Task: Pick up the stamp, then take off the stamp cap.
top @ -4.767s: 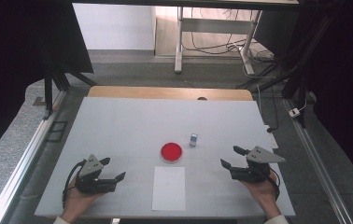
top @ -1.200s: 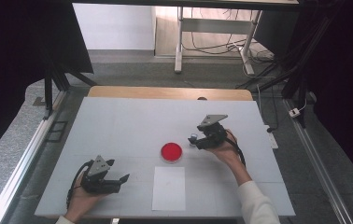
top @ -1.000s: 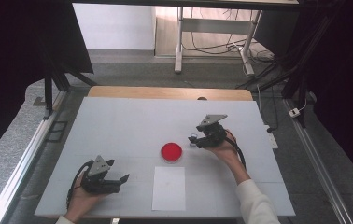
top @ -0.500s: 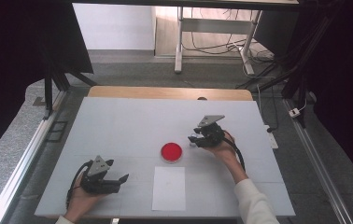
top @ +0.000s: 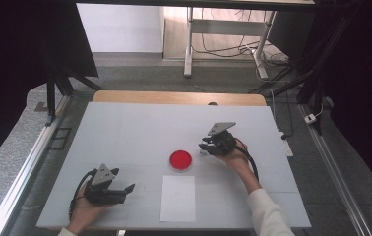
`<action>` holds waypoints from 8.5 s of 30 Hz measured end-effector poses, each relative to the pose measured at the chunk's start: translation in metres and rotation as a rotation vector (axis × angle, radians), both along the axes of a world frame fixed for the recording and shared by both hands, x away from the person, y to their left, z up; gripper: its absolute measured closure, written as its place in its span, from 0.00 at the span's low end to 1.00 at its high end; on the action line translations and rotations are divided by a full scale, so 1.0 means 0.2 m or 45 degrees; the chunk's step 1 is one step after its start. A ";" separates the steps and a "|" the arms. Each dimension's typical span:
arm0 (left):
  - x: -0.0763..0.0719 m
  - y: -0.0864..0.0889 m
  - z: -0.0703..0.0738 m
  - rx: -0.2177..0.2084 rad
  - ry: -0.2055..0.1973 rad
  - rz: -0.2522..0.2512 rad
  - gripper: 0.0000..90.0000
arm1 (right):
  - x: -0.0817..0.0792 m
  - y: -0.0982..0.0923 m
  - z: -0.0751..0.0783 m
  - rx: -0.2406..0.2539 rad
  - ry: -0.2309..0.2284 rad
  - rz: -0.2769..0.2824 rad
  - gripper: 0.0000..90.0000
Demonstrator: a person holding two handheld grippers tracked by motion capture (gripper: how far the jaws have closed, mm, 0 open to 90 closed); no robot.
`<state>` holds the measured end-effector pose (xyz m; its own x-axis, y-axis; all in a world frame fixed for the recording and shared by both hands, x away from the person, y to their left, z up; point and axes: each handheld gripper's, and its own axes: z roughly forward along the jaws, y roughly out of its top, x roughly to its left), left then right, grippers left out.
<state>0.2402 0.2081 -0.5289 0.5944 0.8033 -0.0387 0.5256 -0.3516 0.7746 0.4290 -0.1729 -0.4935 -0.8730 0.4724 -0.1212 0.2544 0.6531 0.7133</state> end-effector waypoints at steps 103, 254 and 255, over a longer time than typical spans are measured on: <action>0.01 -0.01 0.01 -0.027 -0.031 -0.018 0.21 | -0.50 -0.03 0.20 0.393 0.016 -0.041 0.83; 0.21 -0.70 0.15 0.006 -0.091 -0.238 0.23 | -0.58 0.07 0.16 0.503 0.035 -0.097 0.83; 0.21 -0.71 0.15 0.004 -0.090 -0.241 0.23 | -0.58 0.07 0.16 0.503 0.034 -0.100 0.83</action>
<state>0.2827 0.0662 -0.4994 0.7359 0.6770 0.0109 0.3944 -0.4417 0.8059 0.3125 -0.1592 -0.4616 -0.8329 0.5434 0.1053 0.3145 0.3081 0.8979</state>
